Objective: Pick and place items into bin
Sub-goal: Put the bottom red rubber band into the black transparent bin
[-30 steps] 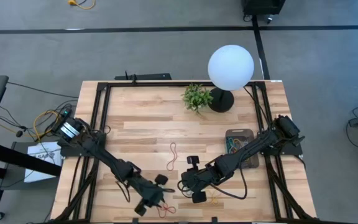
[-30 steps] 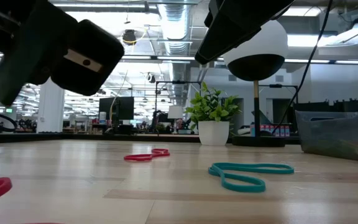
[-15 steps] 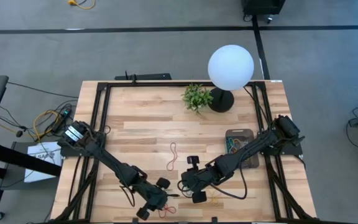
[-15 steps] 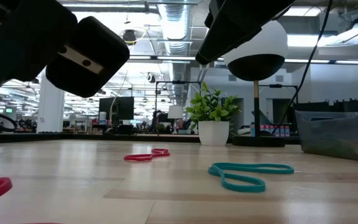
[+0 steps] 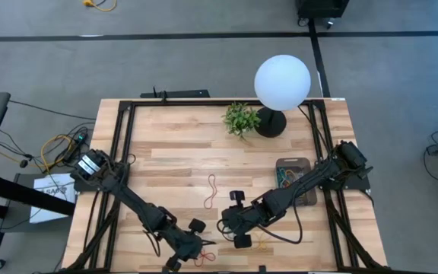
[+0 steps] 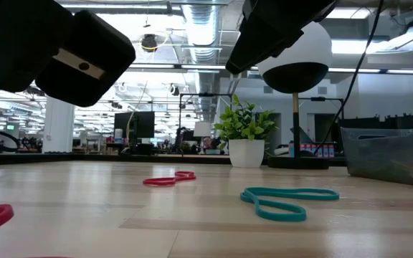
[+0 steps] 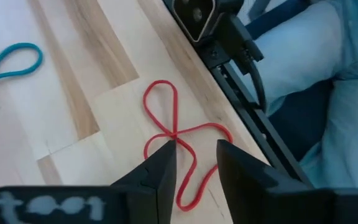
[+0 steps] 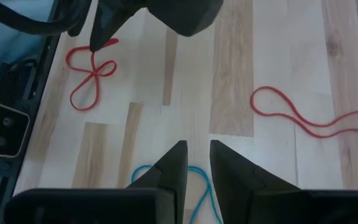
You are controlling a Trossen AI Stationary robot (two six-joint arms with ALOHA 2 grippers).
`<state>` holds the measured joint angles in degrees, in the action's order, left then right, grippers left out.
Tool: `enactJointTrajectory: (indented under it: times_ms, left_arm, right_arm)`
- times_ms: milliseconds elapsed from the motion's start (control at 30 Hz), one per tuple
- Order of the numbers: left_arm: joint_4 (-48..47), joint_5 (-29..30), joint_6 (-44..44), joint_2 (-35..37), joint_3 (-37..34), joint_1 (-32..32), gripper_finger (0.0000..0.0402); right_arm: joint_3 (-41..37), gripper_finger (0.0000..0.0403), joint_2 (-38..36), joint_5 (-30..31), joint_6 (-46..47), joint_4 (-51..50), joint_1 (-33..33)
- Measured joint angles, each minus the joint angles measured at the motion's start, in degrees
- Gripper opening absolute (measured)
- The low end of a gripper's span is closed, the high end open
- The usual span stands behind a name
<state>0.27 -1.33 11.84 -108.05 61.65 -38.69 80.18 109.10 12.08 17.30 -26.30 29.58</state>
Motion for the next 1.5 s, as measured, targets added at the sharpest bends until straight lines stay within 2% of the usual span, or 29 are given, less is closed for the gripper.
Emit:
enactJointTrajectory:
  times_ms: [133,300,733,867,1067,1233,1333,1500]
  left_arm:
    - [-0.73,3.41,1.56,0.0,0.0,-0.32,0.0125]
    - [-2.65,3.65,4.16,-1.0,-0.07,-0.39,0.014]
    - [-3.1,6.1,6.61,-3.65,0.02,-0.77,0.014]
    - [-3.23,6.25,3.33,-3.67,0.02,-0.77,0.0112]
    - [-3.69,5.5,1.36,-3.67,0.02,-0.69,0.0013]
    - [-5.79,6.62,-1.4,-2.89,0.02,-0.81,0.0003]
    - [-11.46,10.35,-1.47,-0.92,-0.04,-0.88,0.0002]
    - [-22.28,23.6,2.46,2.35,-0.04,-0.67,0.0001]
  right_arm:
    - [0.0,0.0064,0.0,0.02,0.72,0.33,0.02]
    - [-0.09,0.0064,1.7,0.02,0.72,2.38,0.2]
    - [-0.09,0.0064,4.59,-1.08,0.73,1.46,0.66]
    - [-0.07,0.0064,4.59,-1.46,0.72,1.7,0.66]
    - [-0.07,0.0064,4.59,-1.51,0.72,1.42,0.66]
    - [-0.07,0.0064,4.59,-1.51,0.72,1.44,0.66]
    - [-0.07,0.0064,4.59,-1.51,0.72,1.54,0.66]
    - [-0.07,0.0064,4.59,0.16,-4.0,6.17,0.12]
